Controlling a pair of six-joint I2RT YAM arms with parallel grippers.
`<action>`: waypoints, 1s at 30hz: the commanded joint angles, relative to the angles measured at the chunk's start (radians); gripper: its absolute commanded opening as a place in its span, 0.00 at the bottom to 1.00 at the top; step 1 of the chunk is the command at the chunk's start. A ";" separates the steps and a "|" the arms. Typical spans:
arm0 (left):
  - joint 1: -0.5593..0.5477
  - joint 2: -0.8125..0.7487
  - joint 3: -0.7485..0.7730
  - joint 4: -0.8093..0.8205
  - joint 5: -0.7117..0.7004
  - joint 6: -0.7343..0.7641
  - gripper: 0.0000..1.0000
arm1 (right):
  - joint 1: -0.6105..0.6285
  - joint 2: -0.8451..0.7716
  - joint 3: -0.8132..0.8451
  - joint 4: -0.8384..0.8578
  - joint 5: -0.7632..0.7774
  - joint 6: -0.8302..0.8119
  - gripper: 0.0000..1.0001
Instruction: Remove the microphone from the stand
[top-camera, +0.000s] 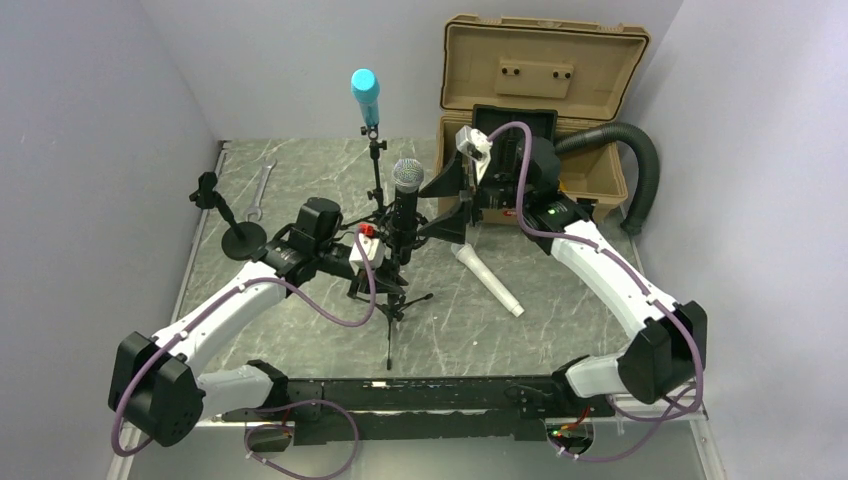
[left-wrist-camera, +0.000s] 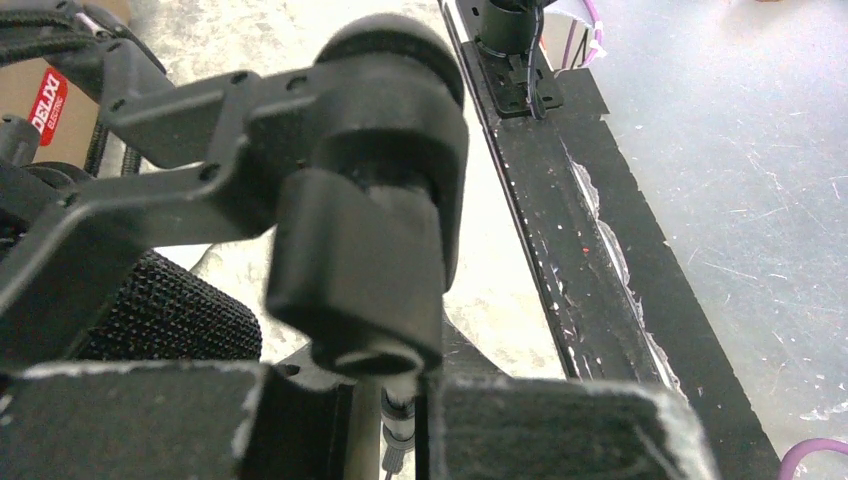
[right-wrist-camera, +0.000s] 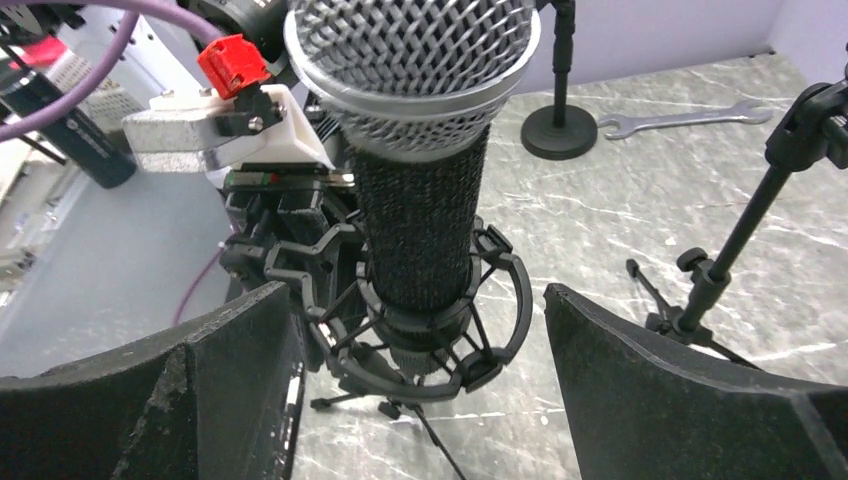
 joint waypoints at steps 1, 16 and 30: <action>-0.016 0.019 0.048 0.046 0.073 0.053 0.00 | 0.012 0.034 0.041 0.226 -0.077 0.182 1.00; -0.022 0.039 0.026 0.057 0.049 0.061 0.00 | 0.057 0.172 0.077 0.474 -0.089 0.385 0.76; -0.022 0.040 -0.031 0.107 0.036 0.027 0.00 | 0.062 0.137 0.187 0.200 -0.004 0.179 0.00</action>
